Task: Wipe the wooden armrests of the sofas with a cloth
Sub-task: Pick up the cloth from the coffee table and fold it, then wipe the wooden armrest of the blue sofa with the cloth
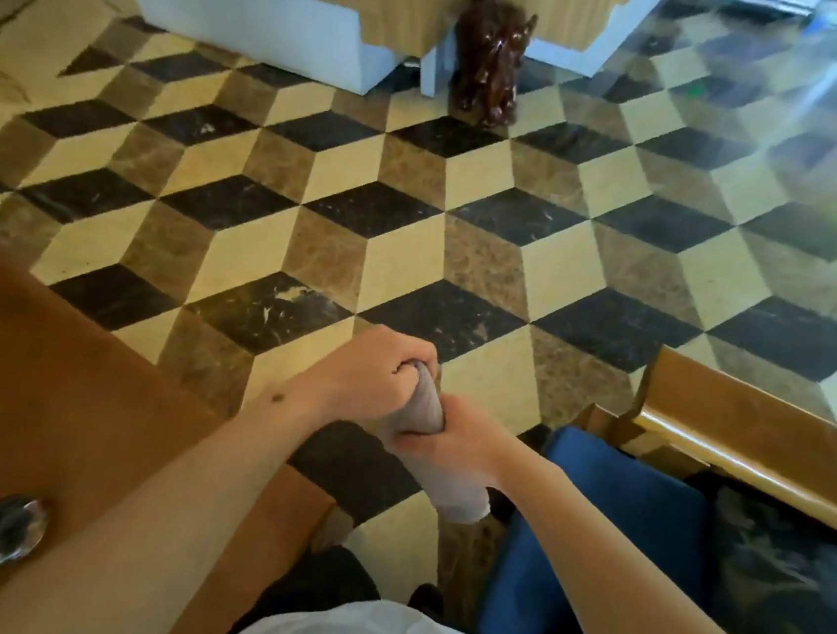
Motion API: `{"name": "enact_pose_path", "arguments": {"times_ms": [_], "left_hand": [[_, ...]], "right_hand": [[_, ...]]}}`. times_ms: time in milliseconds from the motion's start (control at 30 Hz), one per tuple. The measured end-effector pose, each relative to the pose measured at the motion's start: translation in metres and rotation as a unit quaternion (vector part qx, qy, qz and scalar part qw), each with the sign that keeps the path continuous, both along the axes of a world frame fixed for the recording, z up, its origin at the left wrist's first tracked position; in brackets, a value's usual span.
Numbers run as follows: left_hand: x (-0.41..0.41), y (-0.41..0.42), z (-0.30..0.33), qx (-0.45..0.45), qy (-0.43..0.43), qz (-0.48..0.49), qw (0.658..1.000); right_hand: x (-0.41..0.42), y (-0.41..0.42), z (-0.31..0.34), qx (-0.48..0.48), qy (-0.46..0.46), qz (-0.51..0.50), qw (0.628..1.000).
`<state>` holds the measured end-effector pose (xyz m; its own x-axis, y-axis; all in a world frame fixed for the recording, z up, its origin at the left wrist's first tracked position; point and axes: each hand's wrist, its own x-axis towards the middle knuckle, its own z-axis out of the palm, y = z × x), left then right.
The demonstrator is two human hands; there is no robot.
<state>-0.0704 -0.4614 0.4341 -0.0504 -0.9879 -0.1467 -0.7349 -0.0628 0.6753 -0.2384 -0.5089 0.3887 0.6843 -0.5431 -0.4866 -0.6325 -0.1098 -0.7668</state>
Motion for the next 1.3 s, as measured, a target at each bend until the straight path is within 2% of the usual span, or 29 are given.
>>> {"name": "enact_pose_path", "arguments": {"times_ms": [100,200,267,367,467,533,633,833,933,1000,1067,1167,1233,1300], "left_hand": [[-0.025,-0.056,-0.004,-0.018,0.043,-0.037,0.998],[-0.043,-0.115,-0.015,-0.037,0.09,-0.02,0.995],[-0.049,-0.16,-0.028,-0.031,0.112,0.023,0.993],[-0.052,-0.21,-0.059,0.035,0.167,0.102,0.98],[-0.057,-0.242,-0.084,0.155,0.204,0.118,0.959],[-0.061,-0.257,-0.095,0.177,0.218,0.087,0.956],[-0.064,-0.279,-0.103,0.191,0.238,0.046,0.951],[-0.098,-0.338,-0.119,0.287,0.229,-0.051,0.929],[-0.134,-0.362,-0.126,0.189,0.109,-0.132,0.967],[-0.163,-0.376,-0.128,0.103,0.086,-0.216,0.967],[-0.195,-0.391,-0.127,0.075,0.078,-0.313,0.944],[-0.249,-0.412,-0.123,0.141,0.022,-0.436,0.888],[-0.28,-0.424,-0.123,0.199,-0.018,-0.479,0.855],[-0.296,-0.433,-0.121,0.234,-0.034,-0.487,0.841]], "right_hand": [[-0.026,-0.03,0.002,0.068,-0.033,-0.075,0.994],[-0.052,-0.061,-0.001,0.167,-0.063,-0.224,0.958],[-0.068,-0.082,-0.01,0.242,-0.103,-0.351,0.899],[-0.086,-0.112,-0.019,0.335,-0.194,-0.514,0.766],[-0.092,-0.138,-0.017,0.358,-0.269,-0.611,0.653],[-0.092,-0.153,-0.016,0.346,-0.305,-0.658,0.595],[-0.089,-0.168,-0.015,0.325,-0.337,-0.717,0.517],[-0.088,-0.193,-0.02,0.305,-0.409,-0.769,0.386],[-0.097,-0.213,-0.024,0.301,-0.418,-0.799,0.31],[-0.112,-0.228,-0.033,0.272,-0.422,-0.823,0.266],[-0.13,-0.241,-0.043,0.278,-0.442,-0.826,0.211],[-0.162,-0.263,-0.06,0.298,-0.457,-0.829,0.127],[-0.182,-0.281,-0.065,0.298,-0.462,-0.831,0.085],[-0.194,-0.296,-0.063,0.299,-0.469,-0.83,0.04]]}}
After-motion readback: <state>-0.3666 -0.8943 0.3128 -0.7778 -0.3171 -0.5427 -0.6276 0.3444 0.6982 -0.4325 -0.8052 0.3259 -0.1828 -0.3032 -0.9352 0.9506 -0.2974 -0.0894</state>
